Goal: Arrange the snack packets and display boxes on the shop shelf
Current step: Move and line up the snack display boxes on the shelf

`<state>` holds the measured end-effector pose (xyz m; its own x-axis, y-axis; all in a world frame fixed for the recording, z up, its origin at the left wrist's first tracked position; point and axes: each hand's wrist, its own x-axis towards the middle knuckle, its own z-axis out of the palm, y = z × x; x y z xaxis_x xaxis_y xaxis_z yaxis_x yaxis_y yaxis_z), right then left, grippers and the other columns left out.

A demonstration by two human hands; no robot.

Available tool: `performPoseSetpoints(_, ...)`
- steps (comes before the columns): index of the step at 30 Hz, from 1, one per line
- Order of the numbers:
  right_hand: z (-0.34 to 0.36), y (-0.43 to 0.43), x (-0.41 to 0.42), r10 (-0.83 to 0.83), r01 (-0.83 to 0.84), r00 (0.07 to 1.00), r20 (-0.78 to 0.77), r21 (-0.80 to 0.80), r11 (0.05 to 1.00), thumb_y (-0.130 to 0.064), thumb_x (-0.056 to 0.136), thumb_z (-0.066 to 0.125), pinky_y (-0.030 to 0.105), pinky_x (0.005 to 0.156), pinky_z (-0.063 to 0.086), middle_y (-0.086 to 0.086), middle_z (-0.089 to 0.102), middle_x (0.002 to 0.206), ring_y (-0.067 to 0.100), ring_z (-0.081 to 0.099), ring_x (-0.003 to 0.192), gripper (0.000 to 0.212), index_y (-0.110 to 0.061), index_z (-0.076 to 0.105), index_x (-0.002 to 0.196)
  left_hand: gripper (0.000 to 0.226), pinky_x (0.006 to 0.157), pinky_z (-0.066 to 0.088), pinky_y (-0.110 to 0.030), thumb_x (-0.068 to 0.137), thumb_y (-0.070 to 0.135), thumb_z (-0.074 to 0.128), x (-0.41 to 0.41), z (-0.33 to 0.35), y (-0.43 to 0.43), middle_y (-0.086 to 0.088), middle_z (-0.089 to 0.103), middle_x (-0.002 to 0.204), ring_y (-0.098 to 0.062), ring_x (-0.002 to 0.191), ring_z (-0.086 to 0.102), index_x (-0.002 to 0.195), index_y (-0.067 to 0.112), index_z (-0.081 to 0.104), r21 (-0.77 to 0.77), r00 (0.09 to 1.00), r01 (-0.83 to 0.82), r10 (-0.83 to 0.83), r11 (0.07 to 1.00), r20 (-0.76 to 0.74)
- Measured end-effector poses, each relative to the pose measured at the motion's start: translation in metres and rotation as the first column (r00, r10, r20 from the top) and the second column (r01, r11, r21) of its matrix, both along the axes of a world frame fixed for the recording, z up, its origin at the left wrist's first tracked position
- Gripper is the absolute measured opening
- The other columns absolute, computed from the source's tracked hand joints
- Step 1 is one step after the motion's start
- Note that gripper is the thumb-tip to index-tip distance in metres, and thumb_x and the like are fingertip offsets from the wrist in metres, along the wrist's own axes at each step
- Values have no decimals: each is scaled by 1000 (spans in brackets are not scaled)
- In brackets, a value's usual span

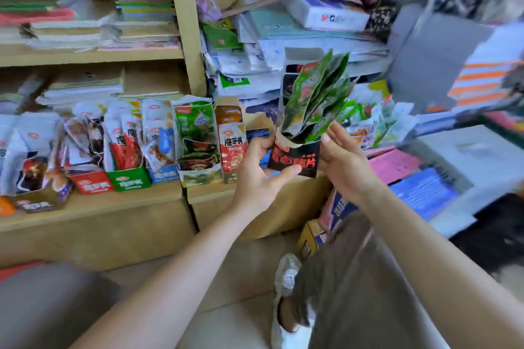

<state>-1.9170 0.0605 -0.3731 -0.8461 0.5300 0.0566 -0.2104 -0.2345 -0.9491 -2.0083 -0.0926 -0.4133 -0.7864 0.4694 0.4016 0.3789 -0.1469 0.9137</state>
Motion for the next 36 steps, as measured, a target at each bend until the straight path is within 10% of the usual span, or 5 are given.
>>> performPoseSetpoints(7,-42,59,9,145,-150,971,190,16,988,-24,95,64,45,111,40,-4,33,159,23,42,141,67,-29,31,153,45,76,60,-52,77,18,87,15,-46,37,-1,70,109,-10,97,69,109,19,56,-86,996,-20,27,996,85)
performPoseSetpoints(18,-49,68,-6,279,-266,920,275,-87,960,-23,90,63,36,94,47,-9,51,137,4,67,94,72,-29,31,154,44,76,58,-29,75,9,87,15,-75,51,-9,68,108,-24,109,65,103,17,54,-36,987,-95,99,995,129)
performPoseSetpoints(23,-57,73,-12,219,-175,901,375,-147,973,-29,98,57,49,115,35,1,56,138,26,57,126,59,-29,33,152,44,77,54,-19,77,7,85,12,-80,55,-9,69,109,-19,108,67,103,18,51,-64,984,-93,102,994,147)
performPoseSetpoints(29,-63,65,-12,107,-49,884,456,-136,989,-29,104,50,52,101,50,5,73,113,29,68,108,23,-32,49,127,48,86,41,-6,70,18,91,5,-83,61,18,64,103,14,102,57,101,22,55,-164,970,-216,230,963,74)
performPoseSetpoints(36,-78,45,8,-74,142,864,499,-100,985,-22,102,57,49,92,56,-1,64,105,31,63,106,33,-22,56,135,48,67,50,-10,69,20,92,7,-104,71,-2,66,108,-6,92,57,104,8,62,-173,930,-355,329,919,-164)
